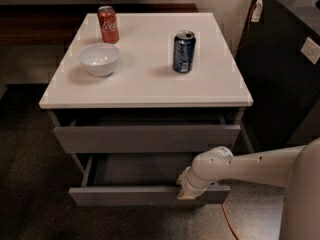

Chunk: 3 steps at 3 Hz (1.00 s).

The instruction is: Open middle drawer

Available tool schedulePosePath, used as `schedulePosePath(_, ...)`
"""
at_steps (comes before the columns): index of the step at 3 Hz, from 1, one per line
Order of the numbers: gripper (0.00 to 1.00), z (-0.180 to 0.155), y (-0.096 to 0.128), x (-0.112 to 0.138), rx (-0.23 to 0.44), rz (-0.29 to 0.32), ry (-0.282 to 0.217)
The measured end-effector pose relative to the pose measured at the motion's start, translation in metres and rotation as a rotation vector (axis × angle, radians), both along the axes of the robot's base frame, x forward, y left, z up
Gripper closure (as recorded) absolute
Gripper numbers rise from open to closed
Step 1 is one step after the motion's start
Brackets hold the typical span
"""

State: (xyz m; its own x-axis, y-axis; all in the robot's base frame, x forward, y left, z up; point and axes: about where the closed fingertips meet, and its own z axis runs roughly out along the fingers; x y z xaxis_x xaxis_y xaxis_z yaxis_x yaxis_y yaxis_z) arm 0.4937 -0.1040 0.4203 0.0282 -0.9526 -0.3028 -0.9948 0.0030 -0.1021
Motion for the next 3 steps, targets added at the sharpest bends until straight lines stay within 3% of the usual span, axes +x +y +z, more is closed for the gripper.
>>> schedulePosePath(1, 0.26, 0.0, 0.0, 0.0, 0.0, 0.0, 0.0)
schedulePosePath(2, 0.57, -0.014, 0.008, -0.047, 0.036, 0.038, 0.095)
schedulePosePath(3, 0.87, -0.01, 0.009, -0.055, 0.042, 0.043, 0.109)
